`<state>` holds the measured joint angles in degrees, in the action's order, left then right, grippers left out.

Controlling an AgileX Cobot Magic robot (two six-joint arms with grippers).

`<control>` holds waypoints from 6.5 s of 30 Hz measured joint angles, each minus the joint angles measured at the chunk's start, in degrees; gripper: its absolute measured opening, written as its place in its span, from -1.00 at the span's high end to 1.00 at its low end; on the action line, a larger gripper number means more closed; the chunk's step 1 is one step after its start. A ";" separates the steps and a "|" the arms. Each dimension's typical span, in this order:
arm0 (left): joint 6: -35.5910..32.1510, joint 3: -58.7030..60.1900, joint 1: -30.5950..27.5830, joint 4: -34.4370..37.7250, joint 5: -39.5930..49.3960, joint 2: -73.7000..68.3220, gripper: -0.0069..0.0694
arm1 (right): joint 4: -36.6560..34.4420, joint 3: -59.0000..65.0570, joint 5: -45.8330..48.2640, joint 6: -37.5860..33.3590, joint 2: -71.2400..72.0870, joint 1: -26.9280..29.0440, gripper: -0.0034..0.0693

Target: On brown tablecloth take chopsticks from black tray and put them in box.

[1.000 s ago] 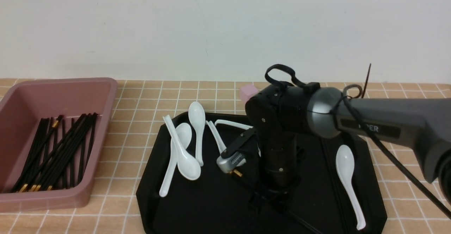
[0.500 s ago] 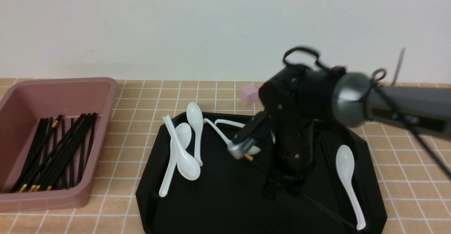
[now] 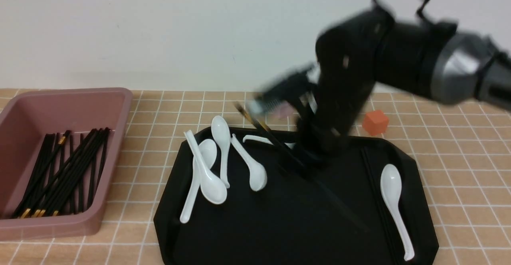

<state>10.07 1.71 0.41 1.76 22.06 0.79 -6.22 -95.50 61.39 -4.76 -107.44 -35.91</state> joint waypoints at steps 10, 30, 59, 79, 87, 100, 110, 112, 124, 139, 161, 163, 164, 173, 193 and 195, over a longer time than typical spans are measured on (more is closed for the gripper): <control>0.00 0.00 0.00 0.00 0.00 0.00 0.19 | -45.18 -12.25 -29.61 -10.69 -8.41 -5.14 0.59; 0.00 0.00 0.00 0.00 0.00 0.00 0.19 | -92.13 -38.12 -45.71 -49.48 -41.70 -14.25 0.35; 0.00 0.00 0.00 0.00 0.00 0.00 0.19 | -2.72 -39.43 9.42 -0.29 -9.07 -6.00 0.94; 0.00 0.00 0.00 0.00 0.00 0.00 0.19 | 11.97 15.00 2.11 7.41 50.65 -6.00 0.92; 0.00 0.00 0.00 0.00 0.00 0.00 0.19 | 14.56 55.41 -30.87 7.77 78.23 -6.00 0.91; 0.00 0.00 0.00 0.00 0.00 0.00 0.19 | 12.43 74.20 -47.20 8.46 79.46 -6.00 0.89; 0.00 0.00 0.00 0.00 0.00 0.00 0.19 | 12.44 75.58 -47.14 8.46 79.46 -6.00 0.88; 0.00 0.00 0.00 0.00 0.00 0.00 0.19 | 12.30 75.62 -47.14 8.46 79.46 -6.00 0.87; 0.00 0.00 0.00 0.00 0.00 0.00 0.19 | 9.43 90.79 -52.86 8.52 99.93 12.98 0.84; 0.00 0.00 0.00 0.00 0.00 0.00 0.19 | 8.14 96.82 -41.74 8.52 107.99 31.96 0.80; 0.00 0.00 0.00 0.00 0.00 0.00 0.19 | 7.97 96.55 -40.54 8.52 107.99 31.96 0.76; 0.00 0.00 0.00 0.00 0.00 0.00 0.19 | 7.97 96.55 -40.54 8.52 107.99 31.96 0.75; 0.00 0.00 0.00 0.00 0.00 0.00 0.19 | 7.97 96.55 -40.54 8.52 107.99 31.96 0.75; 0.00 0.00 0.00 0.00 0.00 0.00 0.19 | 7.97 96.55 -40.54 8.52 107.99 31.96 0.72; 0.00 0.00 0.00 0.00 0.00 0.00 0.19 | 7.97 96.55 -40.54 8.52 107.99 31.96 0.64; 0.00 0.00 0.00 0.00 0.00 0.00 0.19 | 7.97 96.55 -40.54 8.52 107.99 31.96 0.64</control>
<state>10.07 1.71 0.41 1.76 22.06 0.79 1.75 1.05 20.85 3.76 0.55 -3.95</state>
